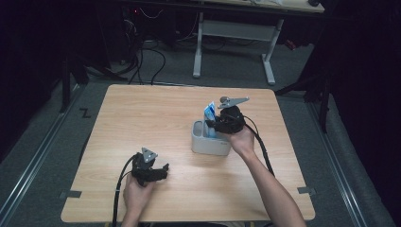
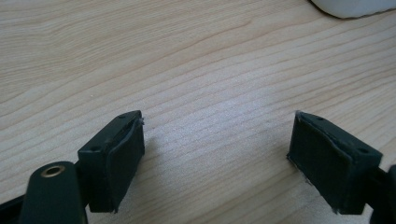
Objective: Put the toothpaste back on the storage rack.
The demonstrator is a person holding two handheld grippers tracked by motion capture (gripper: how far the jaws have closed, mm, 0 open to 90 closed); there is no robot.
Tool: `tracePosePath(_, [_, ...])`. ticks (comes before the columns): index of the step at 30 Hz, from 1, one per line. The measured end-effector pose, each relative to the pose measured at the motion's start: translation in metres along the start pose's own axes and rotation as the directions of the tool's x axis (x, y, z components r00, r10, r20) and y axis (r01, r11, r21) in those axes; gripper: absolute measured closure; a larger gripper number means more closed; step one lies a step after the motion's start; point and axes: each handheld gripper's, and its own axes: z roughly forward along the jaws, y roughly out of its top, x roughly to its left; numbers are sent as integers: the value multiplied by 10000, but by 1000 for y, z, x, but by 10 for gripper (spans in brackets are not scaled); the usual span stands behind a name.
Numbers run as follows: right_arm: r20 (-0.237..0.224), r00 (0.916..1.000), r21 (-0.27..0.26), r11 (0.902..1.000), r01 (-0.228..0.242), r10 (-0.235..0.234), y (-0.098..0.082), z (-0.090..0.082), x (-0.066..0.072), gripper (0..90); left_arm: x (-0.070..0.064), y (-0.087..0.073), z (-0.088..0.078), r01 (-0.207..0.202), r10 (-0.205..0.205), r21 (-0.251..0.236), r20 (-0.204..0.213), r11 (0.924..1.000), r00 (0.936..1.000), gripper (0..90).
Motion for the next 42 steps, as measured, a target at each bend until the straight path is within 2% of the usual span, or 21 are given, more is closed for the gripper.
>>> tracePosePath(14, [-185,9996,-277,9994,-212,207,-4,0,-4,684,0,0,0,12,-12,-5,0,10000,10000,186])
tracePosePath(19, [-184,9995,-332,9991,-273,267,-3,0,-2,611,0,0,0,12,-12,-15,-10,10000,10000,187])
tracePosePath(23, [-80,9997,-654,9976,-232,227,-6,-5,-2,583,0,0,0,12,-12,-19,-12,10000,10000,187])
tracePosePath(28, [-62,9988,-860,9951,-482,478,-11,-12,-5,554,0,0,0,13,-13,-20,-14,10000,10000,187])
tracePosePath(37, [23,9992,-1162,9925,-393,398,-12,-27,-8,558,0,0,0,12,-12,-18,-14,10000,10000,187])
tracePosePath(42, [1,9987,-1300,9903,-500,504,-14,-33,-11,558,0,0,0,35,-35,-32,3,10000,10000,186])
